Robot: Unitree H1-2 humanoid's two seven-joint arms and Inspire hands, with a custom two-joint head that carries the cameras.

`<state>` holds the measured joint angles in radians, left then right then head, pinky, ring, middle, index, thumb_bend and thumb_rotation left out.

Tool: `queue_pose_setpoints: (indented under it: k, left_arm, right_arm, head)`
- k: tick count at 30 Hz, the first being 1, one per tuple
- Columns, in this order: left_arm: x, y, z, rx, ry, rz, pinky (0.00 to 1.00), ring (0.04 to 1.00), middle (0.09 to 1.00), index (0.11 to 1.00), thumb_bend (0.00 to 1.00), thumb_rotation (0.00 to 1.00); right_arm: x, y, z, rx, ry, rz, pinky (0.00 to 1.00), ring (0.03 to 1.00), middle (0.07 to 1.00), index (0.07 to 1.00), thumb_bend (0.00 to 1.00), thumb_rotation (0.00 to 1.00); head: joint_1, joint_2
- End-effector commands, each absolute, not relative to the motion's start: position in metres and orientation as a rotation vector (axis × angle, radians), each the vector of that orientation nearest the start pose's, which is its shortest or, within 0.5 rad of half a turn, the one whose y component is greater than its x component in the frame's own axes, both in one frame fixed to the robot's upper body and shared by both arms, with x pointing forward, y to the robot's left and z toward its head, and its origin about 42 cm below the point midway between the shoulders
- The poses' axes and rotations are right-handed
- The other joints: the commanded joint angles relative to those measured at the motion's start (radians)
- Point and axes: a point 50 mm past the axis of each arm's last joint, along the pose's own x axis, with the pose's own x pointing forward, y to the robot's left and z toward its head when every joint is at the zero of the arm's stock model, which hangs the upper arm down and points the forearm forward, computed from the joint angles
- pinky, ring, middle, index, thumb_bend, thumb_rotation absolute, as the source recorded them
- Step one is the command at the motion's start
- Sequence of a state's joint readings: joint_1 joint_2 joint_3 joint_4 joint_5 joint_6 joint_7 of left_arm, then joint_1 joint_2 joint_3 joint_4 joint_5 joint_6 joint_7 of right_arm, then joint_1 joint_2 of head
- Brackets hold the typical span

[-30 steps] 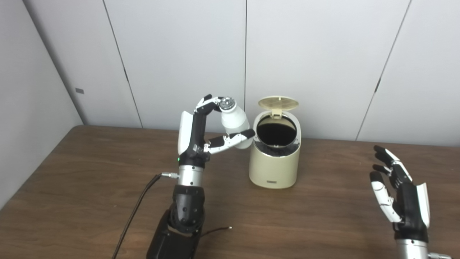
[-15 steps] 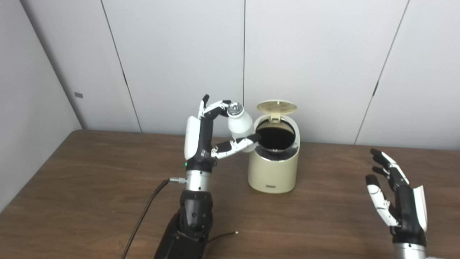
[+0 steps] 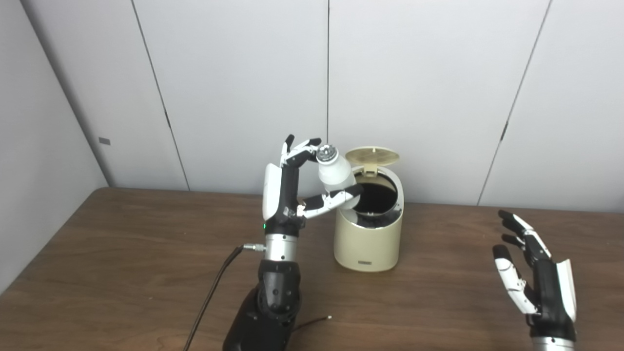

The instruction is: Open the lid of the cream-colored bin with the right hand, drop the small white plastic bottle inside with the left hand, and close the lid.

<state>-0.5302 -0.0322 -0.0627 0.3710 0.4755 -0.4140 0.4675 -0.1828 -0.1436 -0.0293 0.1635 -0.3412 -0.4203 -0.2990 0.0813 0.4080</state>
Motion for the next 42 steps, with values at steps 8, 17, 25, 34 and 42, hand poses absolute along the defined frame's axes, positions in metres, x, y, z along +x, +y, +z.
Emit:
queue_pose_setpoints:
  k: [8, 17, 25, 34, 42]
  left_arm:
    - [0.437, 0.116, 0.236, 0.237, -0.767, 0.174, 1.0, 0.812, 0.477, 0.483, 0.53, 0.0]
    - [0.442, 0.111, 0.229, 0.238, -0.743, 0.174, 1.0, 0.813, 0.482, 0.476, 0.53, 0.0]
    - [0.445, 0.114, 0.22, 0.245, -0.713, 0.161, 1.0, 0.815, 0.502, 0.456, 0.52, 0.0]
    - [0.448, 0.114, 0.211, 0.27, -0.692, 0.139, 1.0, 0.826, 0.582, 0.469, 0.52, 0.02]
    - [0.452, 0.109, 0.202, 0.343, -0.712, 0.139, 1.0, 0.786, 0.491, 0.479, 0.52, 0.0]
  right_arm:
    - [0.324, -0.244, 0.111, -0.392, -0.422, -0.178, 0.76, 0.842, 0.849, 0.801, 0.2, 0.76]
    - [0.322, -0.243, 0.112, -0.4, -0.426, -0.177, 0.76, 0.841, 0.848, 0.804, 0.2, 0.75]
    - [0.319, -0.239, 0.113, -0.393, -0.421, -0.179, 0.76, 0.844, 0.853, 0.802, 0.22, 0.8]
    - [0.316, -0.237, 0.113, -0.408, -0.427, -0.183, 0.77, 0.842, 0.851, 0.804, 0.22, 0.82]
    - [0.315, -0.239, 0.112, -0.398, -0.434, -0.179, 0.78, 0.843, 0.852, 0.807, 0.22, 0.83]
  head:
    - [-0.014, -0.001]
    - [-0.031, -0.003]
    - [-0.048, -0.004]
    - [-0.059, -0.01]
    - [-0.055, -0.016]
